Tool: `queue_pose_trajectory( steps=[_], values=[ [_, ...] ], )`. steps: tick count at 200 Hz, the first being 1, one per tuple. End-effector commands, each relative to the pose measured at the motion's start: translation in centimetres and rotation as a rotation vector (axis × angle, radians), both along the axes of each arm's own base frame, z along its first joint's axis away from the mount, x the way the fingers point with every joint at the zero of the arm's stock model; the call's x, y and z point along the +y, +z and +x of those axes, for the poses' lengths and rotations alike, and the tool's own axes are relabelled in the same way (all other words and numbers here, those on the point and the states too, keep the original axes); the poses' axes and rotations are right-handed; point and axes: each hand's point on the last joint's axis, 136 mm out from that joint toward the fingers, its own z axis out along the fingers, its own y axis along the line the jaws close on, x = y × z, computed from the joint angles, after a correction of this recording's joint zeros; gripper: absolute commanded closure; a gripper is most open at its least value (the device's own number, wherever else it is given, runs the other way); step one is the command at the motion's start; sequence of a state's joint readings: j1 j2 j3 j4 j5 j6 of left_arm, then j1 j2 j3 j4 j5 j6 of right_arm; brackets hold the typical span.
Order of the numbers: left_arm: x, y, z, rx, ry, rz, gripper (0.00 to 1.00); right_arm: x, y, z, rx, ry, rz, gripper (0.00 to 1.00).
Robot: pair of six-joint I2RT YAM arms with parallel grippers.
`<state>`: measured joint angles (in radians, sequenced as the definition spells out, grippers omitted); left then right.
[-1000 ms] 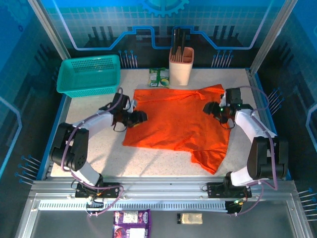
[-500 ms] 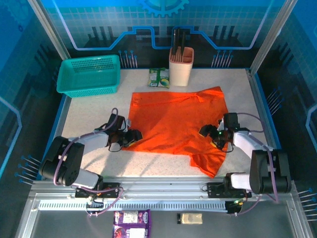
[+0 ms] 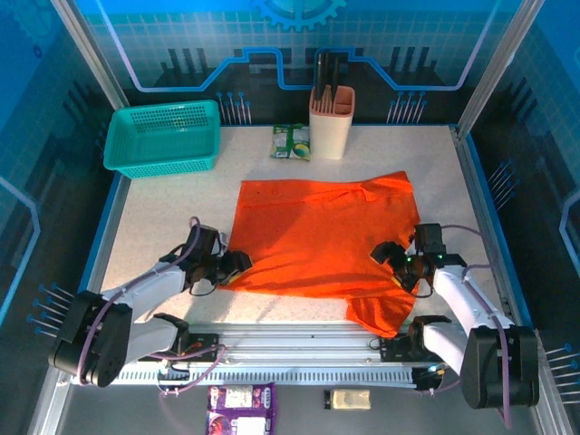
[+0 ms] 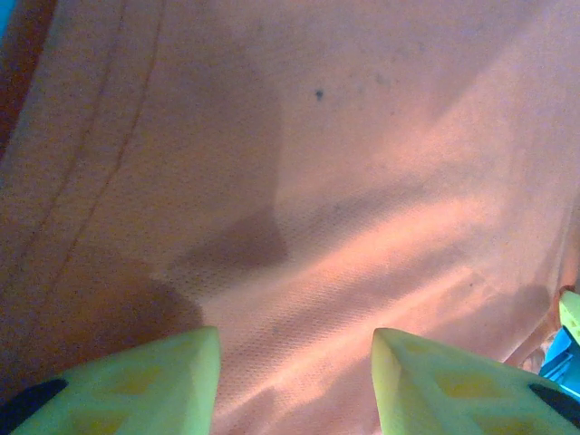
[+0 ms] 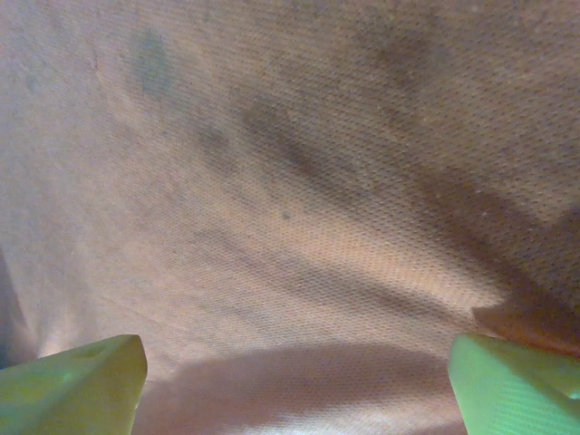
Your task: Fold the inside-out t-shirt
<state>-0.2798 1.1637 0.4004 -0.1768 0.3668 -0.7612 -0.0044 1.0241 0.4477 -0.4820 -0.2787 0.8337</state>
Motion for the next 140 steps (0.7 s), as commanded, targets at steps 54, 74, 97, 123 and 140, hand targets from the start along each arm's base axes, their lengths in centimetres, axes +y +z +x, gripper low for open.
queue_pose_trajectory(
  steps=[54, 74, 97, 123, 140],
  values=[
    [0.6, 6.5, 10.6, -0.131, -0.018, 0.095, 0.54, -1.1, 6.6, 9.5, -0.139, 0.149, -0.071, 0.19],
    [1.7, 6.3, 14.1, -0.122, 0.025, 0.131, 0.55, -1.5, 7.6, 11.9, -0.163, 0.140, -0.051, 0.21],
    [2.8, 5.2, 17.1, -0.076, 0.057, 0.206, 0.59, -2.1, 8.1, 13.6, -0.177, 0.125, -0.057, 0.21],
    [3.3, 3.5, 19.4, -0.019, 0.089, 0.249, 0.64, -2.9, 7.9, 14.7, -0.169, 0.110, -0.060, 0.22],
    [3.7, 2.5, 20.4, 0.003, 0.105, 0.277, 0.65, -3.4, 7.6, 15.1, -0.160, 0.100, -0.061, 0.22]
  ],
)
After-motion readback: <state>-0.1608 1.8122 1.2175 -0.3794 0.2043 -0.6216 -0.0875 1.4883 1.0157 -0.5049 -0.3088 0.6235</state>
